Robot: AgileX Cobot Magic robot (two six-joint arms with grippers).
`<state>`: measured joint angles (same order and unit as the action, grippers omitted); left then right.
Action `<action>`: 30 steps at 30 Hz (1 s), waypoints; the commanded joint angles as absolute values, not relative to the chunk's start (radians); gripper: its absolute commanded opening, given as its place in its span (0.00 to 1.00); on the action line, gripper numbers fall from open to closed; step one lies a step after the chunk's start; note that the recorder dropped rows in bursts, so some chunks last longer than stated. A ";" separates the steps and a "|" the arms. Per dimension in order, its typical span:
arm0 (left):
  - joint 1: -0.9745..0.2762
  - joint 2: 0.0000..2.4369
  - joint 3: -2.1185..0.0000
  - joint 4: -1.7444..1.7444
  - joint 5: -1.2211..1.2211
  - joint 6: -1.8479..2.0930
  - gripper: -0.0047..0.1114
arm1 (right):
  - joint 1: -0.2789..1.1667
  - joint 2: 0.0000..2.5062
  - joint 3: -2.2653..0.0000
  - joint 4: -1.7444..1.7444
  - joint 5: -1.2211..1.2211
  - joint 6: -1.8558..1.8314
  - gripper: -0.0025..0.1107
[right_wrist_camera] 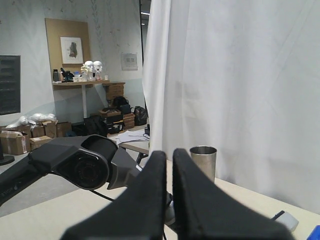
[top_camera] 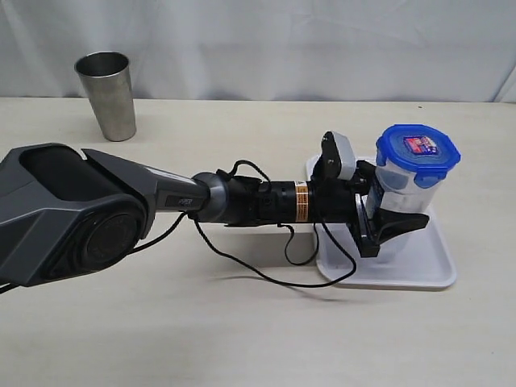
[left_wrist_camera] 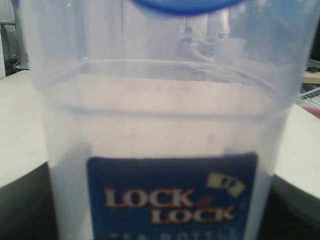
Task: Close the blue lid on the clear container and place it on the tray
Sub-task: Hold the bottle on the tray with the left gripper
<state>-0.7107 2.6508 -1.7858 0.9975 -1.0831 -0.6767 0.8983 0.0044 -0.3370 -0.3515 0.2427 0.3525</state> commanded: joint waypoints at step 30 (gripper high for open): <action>-0.687 2.643 -1.794 0.985 -1.073 -0.669 0.86 | 0.898 0.004 -0.333 -0.352 0.237 0.356 0.06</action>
<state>-0.6970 2.6508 -1.7858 0.9938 -1.0392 -0.6702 0.8983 0.0044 -0.3370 -0.3515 0.2427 0.3525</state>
